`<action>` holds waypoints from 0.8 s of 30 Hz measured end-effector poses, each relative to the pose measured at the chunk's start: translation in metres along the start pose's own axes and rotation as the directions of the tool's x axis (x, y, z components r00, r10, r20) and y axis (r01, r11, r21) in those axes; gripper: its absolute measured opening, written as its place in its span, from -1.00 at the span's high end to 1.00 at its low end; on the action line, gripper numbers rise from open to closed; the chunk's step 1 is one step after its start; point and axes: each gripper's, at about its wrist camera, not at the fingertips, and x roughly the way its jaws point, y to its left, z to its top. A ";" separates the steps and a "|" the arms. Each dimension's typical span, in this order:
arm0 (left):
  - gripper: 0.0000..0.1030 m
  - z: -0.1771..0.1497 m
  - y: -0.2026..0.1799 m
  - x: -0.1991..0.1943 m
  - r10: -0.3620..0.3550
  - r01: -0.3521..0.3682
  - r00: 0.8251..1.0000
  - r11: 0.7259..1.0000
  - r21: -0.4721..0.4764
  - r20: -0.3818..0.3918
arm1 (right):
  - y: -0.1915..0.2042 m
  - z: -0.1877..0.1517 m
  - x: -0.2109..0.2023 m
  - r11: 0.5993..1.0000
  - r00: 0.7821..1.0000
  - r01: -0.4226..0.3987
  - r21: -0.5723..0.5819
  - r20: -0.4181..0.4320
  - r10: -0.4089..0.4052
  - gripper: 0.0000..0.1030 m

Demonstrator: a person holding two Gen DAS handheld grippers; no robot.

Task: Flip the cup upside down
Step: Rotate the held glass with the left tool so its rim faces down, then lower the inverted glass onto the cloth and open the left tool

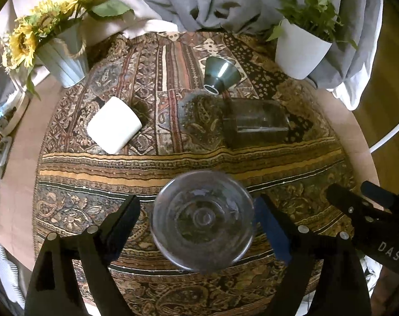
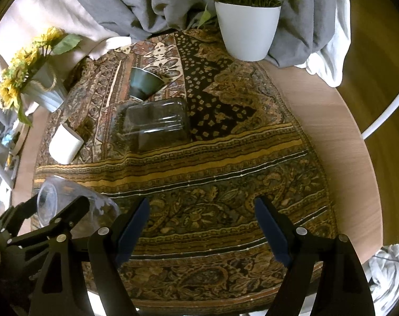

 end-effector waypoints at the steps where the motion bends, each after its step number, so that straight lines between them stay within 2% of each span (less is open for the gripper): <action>1: -0.78 0.001 0.001 0.000 -0.007 0.007 1.000 1.000 0.000 0.005 | 0.000 0.000 -0.001 1.000 1.000 0.001 0.001 0.000 -0.001 -0.59; 7: -0.81 0.004 0.004 -0.021 -0.013 0.013 0.999 1.000 -0.010 0.046 | 0.000 0.001 -0.012 1.000 1.000 0.004 0.012 0.017 -0.004 -0.59; 10: -0.96 0.004 0.010 -0.042 -0.016 0.017 0.996 1.000 -0.018 0.087 | 0.004 0.001 -0.025 1.000 0.999 -0.014 0.020 0.036 0.013 -0.59; 13: -1.00 0.000 0.016 -0.059 0.017 -0.015 0.993 1.000 -0.021 0.118 | 0.013 -0.001 -0.036 1.000 0.998 -0.025 -0.003 0.051 0.025 -0.61; 15: -1.00 -0.004 0.022 -0.067 0.043 -0.039 0.990 0.999 -0.029 0.131 | 0.021 -0.003 -0.040 1.000 0.998 -0.018 -0.022 0.056 0.019 -0.69; 19: -1.00 -0.014 0.035 -0.075 0.082 -0.077 0.988 0.996 -0.043 0.131 | 0.033 -0.011 -0.047 0.999 0.997 0.019 -0.038 0.073 -0.017 -0.80; 24: -1.00 -0.025 0.050 -0.074 0.093 -0.089 0.992 0.995 -0.054 0.089 | 0.053 -0.024 -0.050 0.997 0.999 0.013 -0.082 0.052 -0.009 -0.81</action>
